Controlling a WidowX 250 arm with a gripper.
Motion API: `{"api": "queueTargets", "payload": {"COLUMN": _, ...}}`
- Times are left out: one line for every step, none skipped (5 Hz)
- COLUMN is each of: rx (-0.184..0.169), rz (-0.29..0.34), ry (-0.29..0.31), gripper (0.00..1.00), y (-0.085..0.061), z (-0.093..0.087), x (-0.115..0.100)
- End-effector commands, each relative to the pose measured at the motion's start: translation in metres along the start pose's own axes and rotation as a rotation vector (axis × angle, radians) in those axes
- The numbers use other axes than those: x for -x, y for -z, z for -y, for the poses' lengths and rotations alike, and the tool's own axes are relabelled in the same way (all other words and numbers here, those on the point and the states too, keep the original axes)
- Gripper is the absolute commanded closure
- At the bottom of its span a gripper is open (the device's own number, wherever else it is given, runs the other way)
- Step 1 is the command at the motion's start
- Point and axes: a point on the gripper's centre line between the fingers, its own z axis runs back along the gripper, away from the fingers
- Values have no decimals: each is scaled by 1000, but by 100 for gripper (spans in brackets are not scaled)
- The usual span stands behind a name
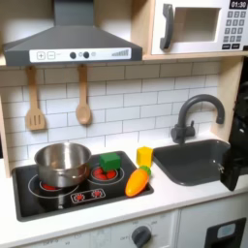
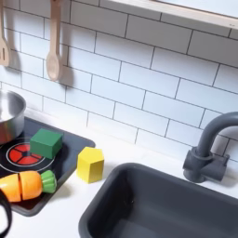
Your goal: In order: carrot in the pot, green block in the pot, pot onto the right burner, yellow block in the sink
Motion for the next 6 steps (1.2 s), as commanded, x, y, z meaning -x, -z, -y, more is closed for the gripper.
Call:
{"api": "queueTargets", "payload": {"rx": 0, "rz": 3, "ry": 0, "gripper": 0, "y": -1, "z": 0, "x": 0}}
{"api": "queueTargets", "payload": {"rx": -3, "rz": -7, "ry": 53, "gripper": 0, "y": 4, "z": -12, "x": -17}}
{"api": "queueTargets", "payload": {"rx": -5, "rz": -37, "ry": 74, "gripper": 0, "y": 11, "z": -29, "x": -37}}
{"api": "queueTargets", "payload": {"rx": -22, "rz": -57, "ry": 137, "gripper": 0, "y": 13, "z": -43, "x": -56}}
{"api": "queueTargets", "payload": {"rx": -12, "rz": -84, "ry": 236, "gripper": 0, "y": 17, "z": -51, "x": -71}}
{"api": "queueTargets", "payload": {"rx": -15, "rz": -122, "ry": 374, "gripper": 0, "y": 25, "z": -59, "x": -88}}
